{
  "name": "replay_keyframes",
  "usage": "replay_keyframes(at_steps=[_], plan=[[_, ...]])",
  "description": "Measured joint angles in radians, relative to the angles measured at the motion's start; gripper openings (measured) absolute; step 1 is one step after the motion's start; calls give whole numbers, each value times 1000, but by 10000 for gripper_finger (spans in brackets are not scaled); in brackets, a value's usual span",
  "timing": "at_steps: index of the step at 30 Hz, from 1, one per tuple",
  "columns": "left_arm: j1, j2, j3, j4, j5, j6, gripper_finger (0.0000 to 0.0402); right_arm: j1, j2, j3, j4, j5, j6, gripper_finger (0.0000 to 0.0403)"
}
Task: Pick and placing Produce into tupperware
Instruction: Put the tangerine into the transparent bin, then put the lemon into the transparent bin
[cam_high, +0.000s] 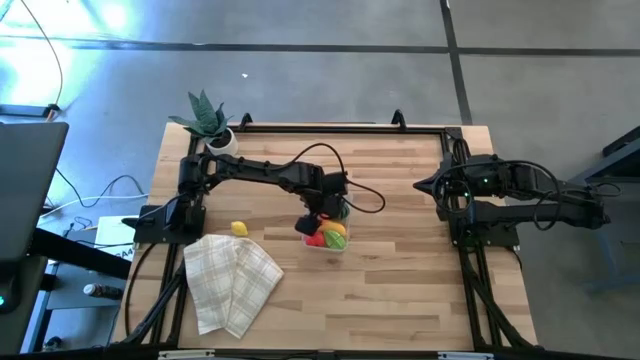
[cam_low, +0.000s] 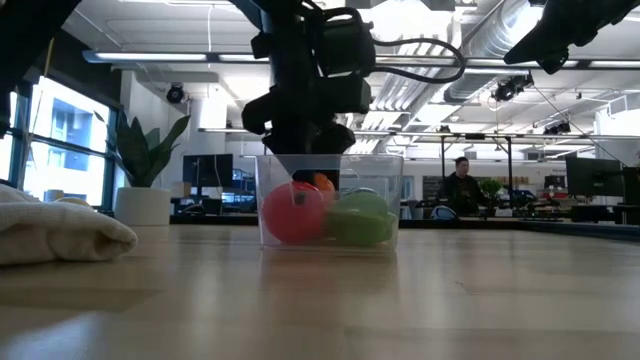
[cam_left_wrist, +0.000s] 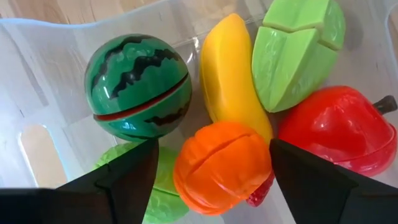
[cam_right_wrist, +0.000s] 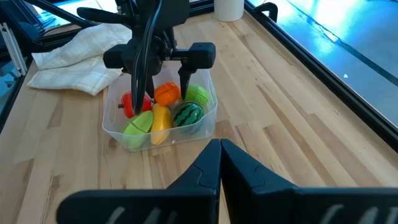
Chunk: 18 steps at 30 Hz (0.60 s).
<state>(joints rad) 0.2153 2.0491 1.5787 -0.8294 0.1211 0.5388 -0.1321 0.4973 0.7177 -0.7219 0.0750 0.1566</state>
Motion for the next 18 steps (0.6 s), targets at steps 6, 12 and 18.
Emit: replay_keyframes(at_steps=[6,12,18], plan=[[0,0,0,-13,-2,-4,294,0,0,0,0,0,0,0],[0,-3,57,-56,-8,5,277,0,0,0,0,0,0,0],[0,-2,112,-115,-37,7,277,0,0,0,0,0,0,0]])
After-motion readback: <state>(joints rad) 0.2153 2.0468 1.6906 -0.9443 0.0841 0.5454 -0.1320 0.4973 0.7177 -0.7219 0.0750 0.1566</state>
